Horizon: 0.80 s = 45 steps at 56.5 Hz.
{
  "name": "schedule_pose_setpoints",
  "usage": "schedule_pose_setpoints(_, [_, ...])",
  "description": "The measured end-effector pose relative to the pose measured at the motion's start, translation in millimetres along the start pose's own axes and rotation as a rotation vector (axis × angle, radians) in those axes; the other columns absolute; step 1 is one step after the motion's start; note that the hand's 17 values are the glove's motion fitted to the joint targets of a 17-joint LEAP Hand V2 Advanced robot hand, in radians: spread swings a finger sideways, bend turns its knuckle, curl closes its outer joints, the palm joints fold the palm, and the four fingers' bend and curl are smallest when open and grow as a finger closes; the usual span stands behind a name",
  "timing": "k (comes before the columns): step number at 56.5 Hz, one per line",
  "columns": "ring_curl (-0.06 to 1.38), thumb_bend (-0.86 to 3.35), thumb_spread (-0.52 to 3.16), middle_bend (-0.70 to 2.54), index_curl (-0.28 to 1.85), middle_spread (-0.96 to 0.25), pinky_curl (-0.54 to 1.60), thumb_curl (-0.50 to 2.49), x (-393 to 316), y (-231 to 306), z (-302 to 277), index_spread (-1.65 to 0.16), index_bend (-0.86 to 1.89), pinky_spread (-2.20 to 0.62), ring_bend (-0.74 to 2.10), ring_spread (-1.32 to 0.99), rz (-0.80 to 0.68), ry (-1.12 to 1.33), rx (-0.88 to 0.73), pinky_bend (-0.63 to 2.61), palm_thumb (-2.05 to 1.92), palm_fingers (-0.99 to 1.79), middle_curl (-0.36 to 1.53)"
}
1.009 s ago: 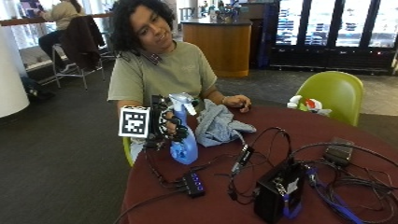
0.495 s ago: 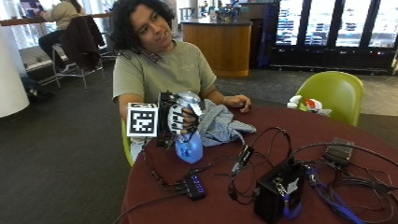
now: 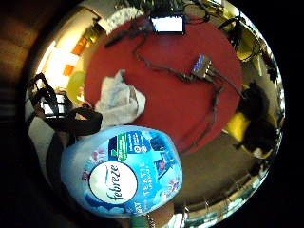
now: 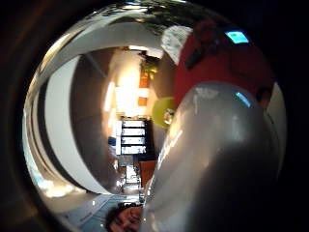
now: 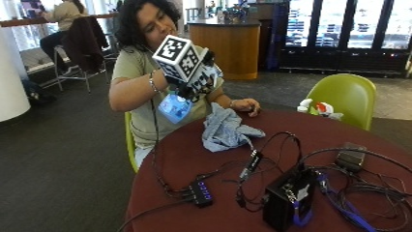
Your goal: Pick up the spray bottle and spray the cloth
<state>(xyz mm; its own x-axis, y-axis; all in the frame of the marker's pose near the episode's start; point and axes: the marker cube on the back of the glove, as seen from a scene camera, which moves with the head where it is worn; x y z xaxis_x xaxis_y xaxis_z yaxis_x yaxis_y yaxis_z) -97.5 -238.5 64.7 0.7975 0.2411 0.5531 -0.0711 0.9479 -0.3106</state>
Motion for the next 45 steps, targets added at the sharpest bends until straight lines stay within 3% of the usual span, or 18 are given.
schedule_pose_setpoints(15, [0.50, -0.03, 0.28, 0.69, 0.55, -0.16, 0.45, 0.75, -19.0, -20.7, 60.2, -0.24, 0.43, -0.27, 0.74, -0.16, 0.205, 0.332, -0.440, 0.45, 1.00, 1.38, 0.57])
schedule_pose_setpoints(32, [0.50, -0.02, 0.29, 0.70, 0.58, -0.15, 0.45, 0.78, 2.2, -47.6, 137.9, -0.24, 0.41, -0.27, 0.75, -0.17, 0.418, 0.629, -0.697, 0.46, 1.00, 1.37, 0.57])
schedule_pose_setpoints(45, [0.50, -0.02, 0.30, 0.70, 0.59, -0.15, 0.45, 0.80, 18.7, -56.5, 175.0, -0.25, 0.40, -0.27, 0.75, -0.17, 0.503, 0.725, -0.795, 0.45, 0.99, 1.37, 0.57])
